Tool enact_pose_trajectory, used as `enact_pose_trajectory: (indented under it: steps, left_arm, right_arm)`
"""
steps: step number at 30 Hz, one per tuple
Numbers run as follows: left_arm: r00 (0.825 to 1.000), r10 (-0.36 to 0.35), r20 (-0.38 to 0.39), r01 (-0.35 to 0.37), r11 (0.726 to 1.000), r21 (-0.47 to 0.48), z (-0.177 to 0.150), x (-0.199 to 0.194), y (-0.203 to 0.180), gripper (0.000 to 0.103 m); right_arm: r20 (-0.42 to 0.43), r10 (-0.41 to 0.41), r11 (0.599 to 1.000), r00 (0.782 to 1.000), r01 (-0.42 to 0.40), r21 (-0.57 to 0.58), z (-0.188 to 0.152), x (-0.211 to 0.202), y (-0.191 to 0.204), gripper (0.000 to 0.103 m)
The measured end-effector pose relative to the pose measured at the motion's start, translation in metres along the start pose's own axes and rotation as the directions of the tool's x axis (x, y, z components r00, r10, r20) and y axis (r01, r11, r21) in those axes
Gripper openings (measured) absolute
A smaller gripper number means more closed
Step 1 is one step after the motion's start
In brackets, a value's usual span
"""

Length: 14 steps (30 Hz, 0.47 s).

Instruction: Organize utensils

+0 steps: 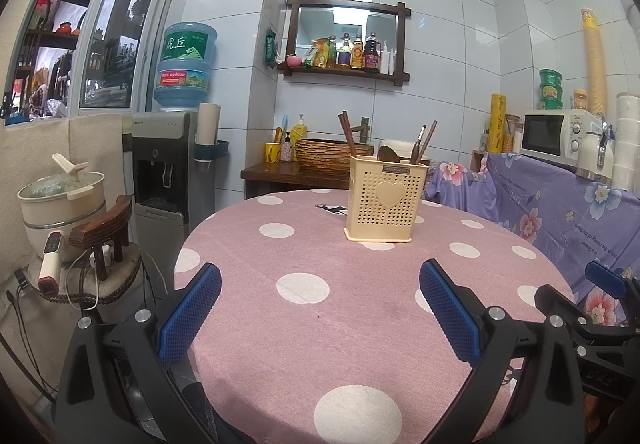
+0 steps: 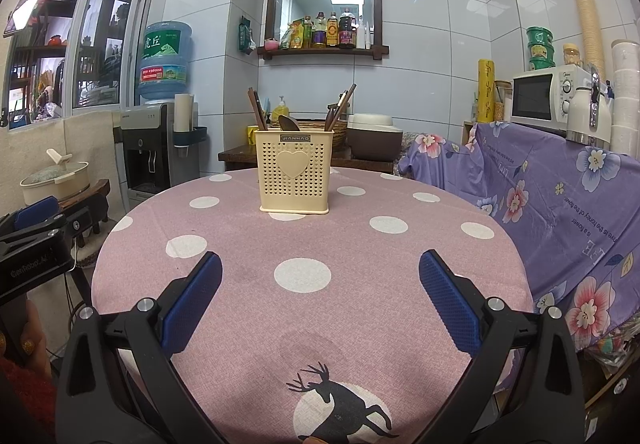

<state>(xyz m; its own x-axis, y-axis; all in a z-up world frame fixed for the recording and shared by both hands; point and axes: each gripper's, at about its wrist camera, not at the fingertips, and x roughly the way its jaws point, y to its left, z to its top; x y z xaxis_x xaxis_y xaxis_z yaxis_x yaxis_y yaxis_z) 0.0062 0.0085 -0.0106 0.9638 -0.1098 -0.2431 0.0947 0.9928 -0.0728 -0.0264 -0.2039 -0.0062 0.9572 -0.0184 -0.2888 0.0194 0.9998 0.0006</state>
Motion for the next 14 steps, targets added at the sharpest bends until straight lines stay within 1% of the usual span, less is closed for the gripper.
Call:
enact_pose_trajectory:
  steps: [14]
  left_arm:
    - [1.000,0.022,-0.004,-0.022,1.000,0.001,0.0031,0.0000,-0.0028,0.098]
  right_arm:
    - [-0.003,0.001,1.000,1.000,-0.001,0.000,-0.0021,0.0012,-0.0004,0.097]
